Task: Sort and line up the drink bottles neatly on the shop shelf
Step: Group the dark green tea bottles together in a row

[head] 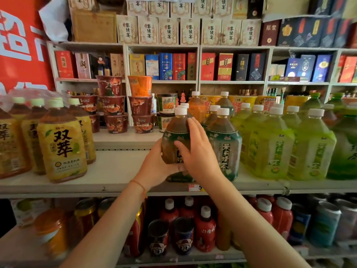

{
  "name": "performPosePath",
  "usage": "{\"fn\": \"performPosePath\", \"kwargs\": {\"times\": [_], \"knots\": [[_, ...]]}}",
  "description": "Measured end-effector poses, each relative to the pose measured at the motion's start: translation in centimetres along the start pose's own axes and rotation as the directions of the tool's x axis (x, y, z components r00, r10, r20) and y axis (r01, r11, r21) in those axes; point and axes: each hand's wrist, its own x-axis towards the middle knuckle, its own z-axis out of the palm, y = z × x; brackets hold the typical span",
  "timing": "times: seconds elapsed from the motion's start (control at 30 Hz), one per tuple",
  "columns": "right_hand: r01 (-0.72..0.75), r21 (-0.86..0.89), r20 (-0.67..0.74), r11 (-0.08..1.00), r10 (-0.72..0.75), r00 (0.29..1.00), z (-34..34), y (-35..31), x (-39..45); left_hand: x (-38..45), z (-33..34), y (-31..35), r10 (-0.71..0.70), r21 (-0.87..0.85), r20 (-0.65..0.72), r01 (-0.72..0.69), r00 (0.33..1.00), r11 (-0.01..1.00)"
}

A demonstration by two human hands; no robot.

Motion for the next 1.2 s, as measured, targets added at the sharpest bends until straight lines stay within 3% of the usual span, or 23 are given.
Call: {"fn": "performPosePath", "kwargs": {"times": [0.07,0.13,0.17,0.23,0.3,0.37,0.43,0.5,0.7,1.03,1.2], "knots": [[0.175,-0.043,-0.13,0.984,-0.18,0.975,-1.1,-0.8,-0.6,0.2,0.5,-0.1,0.017,-0.005,0.006,-0.017,1.0,1.0],[0.273,-0.041,-0.324,0.961,-0.271,0.906,-2.9,-0.3,-0.6,0.2,0.8,-0.1,0.027,-0.051,-0.001,-0.027,1.0,0.998],[0.25,-0.02,-0.426,0.968,-0.234,0.874,-4.0,0.5,-0.4,0.2,0.9,-0.1,0.032,-0.079,-0.013,-0.033,0.999,0.996],[0.03,0.174,-0.51,0.984,0.064,0.858,-6.1,2.3,0.2,0.5,1.2,0.3,0.0,-0.183,-0.038,-0.007,0.999,0.983],[-0.321,0.435,-0.31,0.841,0.475,0.824,-6.7,4.9,1.1,1.1,1.3,0.9,-0.058,-0.334,-0.039,0.042,0.998,0.942],[-0.586,0.551,0.006,0.594,0.7,0.714,-6.2,7.0,1.9,1.8,1.4,1.3,-0.073,-0.387,-0.035,0.053,0.997,0.921],[-0.662,0.655,0.221,0.365,0.745,0.63,-5.7,8.6,2.3,2.2,1.6,1.7,-0.08,-0.405,-0.039,0.058,0.996,0.912],[-0.644,0.716,0.301,0.27,0.712,0.634,-5.8,9.4,2.4,2.6,1.6,2.0,-0.105,-0.449,-0.027,0.082,0.994,0.89],[-0.637,0.729,0.397,0.249,0.604,0.691,-5.6,9.8,2.5,2.6,1.8,1.9,-0.166,-0.549,0.036,0.158,0.985,0.82],[-0.621,0.748,0.425,0.236,0.548,0.72,-4.6,9.2,2.8,2.4,1.1,1.5,-0.146,-0.539,-0.095,0.073,0.985,0.839],[-0.633,0.741,0.462,0.225,0.514,0.723,-2.9,7.9,3.1,2.2,-1.0,0.8,-0.156,-0.551,-0.088,0.082,0.984,0.831]]}}
